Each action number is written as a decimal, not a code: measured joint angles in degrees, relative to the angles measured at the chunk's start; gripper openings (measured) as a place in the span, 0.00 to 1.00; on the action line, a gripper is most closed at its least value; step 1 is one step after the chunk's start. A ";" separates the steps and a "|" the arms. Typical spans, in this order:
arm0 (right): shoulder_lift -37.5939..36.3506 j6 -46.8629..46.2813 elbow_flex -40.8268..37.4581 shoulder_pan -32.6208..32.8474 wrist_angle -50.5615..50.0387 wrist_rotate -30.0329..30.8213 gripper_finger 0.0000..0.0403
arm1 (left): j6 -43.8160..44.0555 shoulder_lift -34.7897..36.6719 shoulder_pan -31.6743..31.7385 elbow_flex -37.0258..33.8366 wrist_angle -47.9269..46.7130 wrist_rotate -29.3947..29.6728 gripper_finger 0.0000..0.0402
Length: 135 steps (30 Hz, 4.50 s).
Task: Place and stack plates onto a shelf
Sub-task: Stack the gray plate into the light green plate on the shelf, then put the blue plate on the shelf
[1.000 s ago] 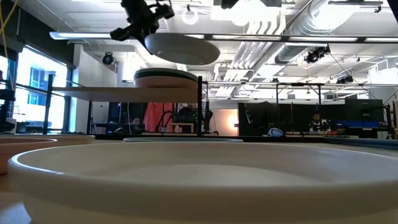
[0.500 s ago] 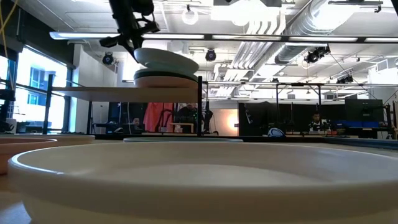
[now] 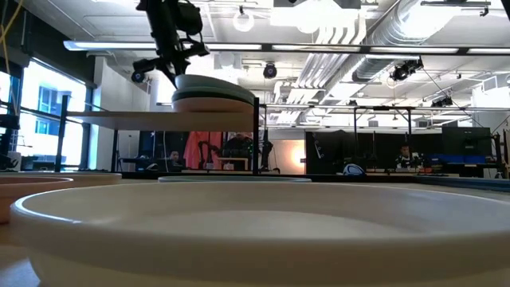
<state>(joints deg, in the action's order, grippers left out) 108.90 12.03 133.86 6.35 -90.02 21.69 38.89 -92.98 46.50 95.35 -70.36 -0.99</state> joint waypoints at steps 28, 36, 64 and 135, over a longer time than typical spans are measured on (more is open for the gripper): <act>0.00 0.02 0.00 0.00 0.00 0.06 0.38 | -4.65 -0.71 -0.83 0.00 0.43 -0.45 0.02; 0.00 0.00 -0.02 0.00 0.00 -0.16 0.38 | -3.59 -0.71 -0.77 0.00 0.65 -1.61 0.02; -0.02 -1.93 -0.04 0.00 0.00 -0.71 0.38 | -3.08 0.48 1.85 0.00 0.49 -6.96 0.25; -0.02 -12.40 -0.04 0.00 0.00 -1.95 0.38 | -6.12 3.71 -3.55 0.00 2.51 -10.91 0.23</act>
<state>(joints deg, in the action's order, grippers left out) 108.88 -0.37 133.82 6.35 -90.02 19.74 32.77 -89.26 42.95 95.35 -67.85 -11.90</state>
